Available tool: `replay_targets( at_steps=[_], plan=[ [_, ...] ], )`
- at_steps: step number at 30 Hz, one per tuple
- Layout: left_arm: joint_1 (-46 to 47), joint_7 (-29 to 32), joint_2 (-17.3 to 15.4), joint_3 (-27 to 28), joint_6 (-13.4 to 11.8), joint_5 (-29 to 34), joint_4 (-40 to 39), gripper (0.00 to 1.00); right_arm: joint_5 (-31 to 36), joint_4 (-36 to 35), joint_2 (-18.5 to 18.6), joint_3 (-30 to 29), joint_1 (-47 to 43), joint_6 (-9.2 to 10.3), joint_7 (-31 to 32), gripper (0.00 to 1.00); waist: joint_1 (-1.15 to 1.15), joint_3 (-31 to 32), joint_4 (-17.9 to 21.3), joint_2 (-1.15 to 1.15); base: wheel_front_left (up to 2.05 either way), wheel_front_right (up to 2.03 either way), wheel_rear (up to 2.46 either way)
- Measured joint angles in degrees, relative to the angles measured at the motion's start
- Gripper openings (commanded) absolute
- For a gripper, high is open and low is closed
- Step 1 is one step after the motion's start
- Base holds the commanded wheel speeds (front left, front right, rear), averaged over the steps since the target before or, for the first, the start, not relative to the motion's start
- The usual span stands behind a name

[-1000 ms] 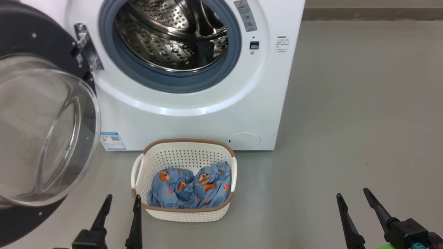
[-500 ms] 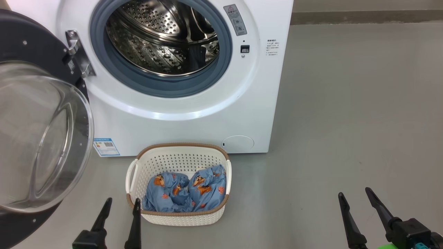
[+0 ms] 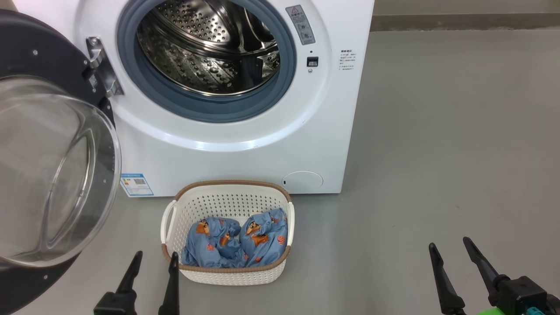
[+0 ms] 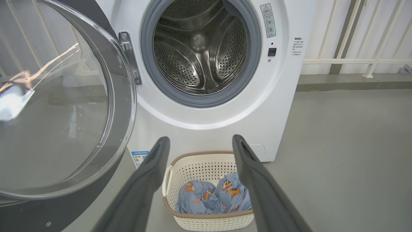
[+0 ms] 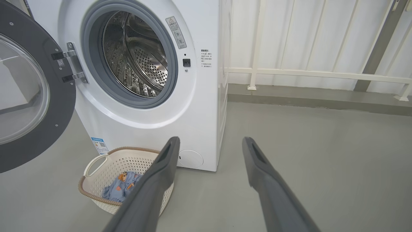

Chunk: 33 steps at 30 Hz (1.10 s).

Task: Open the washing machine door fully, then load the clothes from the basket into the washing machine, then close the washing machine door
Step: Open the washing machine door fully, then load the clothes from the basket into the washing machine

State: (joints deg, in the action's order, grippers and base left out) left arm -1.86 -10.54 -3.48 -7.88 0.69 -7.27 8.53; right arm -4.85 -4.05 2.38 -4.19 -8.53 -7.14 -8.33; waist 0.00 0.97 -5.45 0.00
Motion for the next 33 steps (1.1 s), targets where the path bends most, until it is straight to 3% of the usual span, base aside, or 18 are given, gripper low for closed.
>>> replay_targets(
  at_steps=[11, 33],
  plan=[
    [0.31, -0.22, -0.45, -0.64, -0.03, -1.01, 0.16, 1.0, -0.23, 0.04, 0.0, 0.08, 0.0, 0.0, -0.01, 1.0, 0.0, -0.07, 0.05, 0.0, 0.21, -0.21, 0.0],
    [1.29, -0.4, -1.29, -1.58, -1.01, -1.52, 0.03, 1.0, -0.43, -0.42, -0.02, 0.2, -1.01, 0.0, 0.01, 1.0, 0.0, -1.09, -0.93, 0.0, 1.19, -1.19, 0.0]
  ],
)
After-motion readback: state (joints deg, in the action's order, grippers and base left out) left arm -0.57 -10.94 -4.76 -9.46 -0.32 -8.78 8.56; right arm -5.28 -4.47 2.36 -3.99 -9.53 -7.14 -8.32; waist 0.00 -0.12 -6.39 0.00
